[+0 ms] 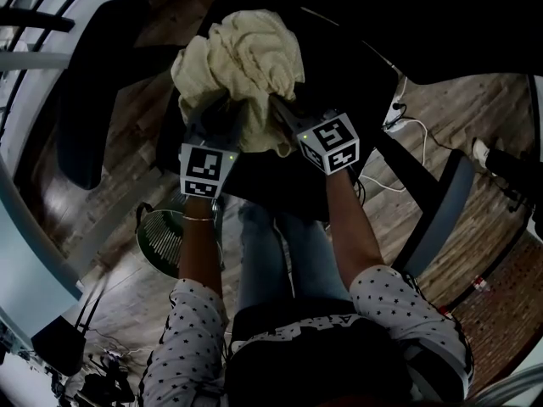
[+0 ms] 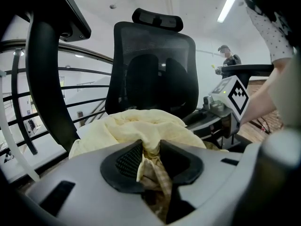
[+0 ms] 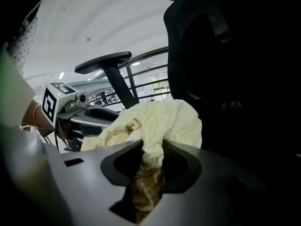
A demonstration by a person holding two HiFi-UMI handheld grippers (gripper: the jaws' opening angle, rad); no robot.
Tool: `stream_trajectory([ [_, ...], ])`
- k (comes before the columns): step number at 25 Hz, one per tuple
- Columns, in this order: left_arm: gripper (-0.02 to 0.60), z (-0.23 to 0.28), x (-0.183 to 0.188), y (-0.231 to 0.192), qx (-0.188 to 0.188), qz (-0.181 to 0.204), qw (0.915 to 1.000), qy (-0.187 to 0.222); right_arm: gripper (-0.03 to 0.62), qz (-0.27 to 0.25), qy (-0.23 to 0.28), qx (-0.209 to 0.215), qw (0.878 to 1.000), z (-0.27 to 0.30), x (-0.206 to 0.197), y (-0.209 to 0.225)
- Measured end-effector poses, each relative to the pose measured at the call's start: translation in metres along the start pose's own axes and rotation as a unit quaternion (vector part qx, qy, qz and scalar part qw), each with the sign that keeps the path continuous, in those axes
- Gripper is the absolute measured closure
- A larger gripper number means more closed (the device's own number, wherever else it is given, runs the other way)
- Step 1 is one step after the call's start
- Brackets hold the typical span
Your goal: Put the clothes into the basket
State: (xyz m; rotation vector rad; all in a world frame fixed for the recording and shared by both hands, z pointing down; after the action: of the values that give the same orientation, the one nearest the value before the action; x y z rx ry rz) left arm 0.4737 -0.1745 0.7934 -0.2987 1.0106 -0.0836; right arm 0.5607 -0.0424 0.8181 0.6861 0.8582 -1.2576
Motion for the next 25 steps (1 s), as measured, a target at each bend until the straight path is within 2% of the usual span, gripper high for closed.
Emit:
stream_trajectory([
  [7,0.536,-0.001,0.009,0.004,-0.001,-0.015,0.9998,0.015,0.503,-0.004,0.020,0.017,1.000,-0.004,0.015,-0.009],
  [20,0.548,-0.014,0.040,0.027,-0.014,-0.039,0.9984,0.038,0.519,0.000,0.048,0.029,0.998,-0.023,0.050,-0.021],
  [25,0.551,-0.024,0.056,0.037,-0.010,-0.029,0.9987,0.041,0.519,-0.001,0.061,0.030,0.998,-0.034,0.067,-0.022],
])
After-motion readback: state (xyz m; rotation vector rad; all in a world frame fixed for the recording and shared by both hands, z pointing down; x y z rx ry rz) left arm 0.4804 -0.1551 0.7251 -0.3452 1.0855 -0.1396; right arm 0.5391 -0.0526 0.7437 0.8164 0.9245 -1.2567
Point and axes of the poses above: the fingertips, and each gripper's own axes: z forward along the fingers, y to its right, x out of its top, the point moved 7 cm from there along -z, backward along the fingers, and after that the axes turned 15 degrees about -z, right-handed, at the moved point
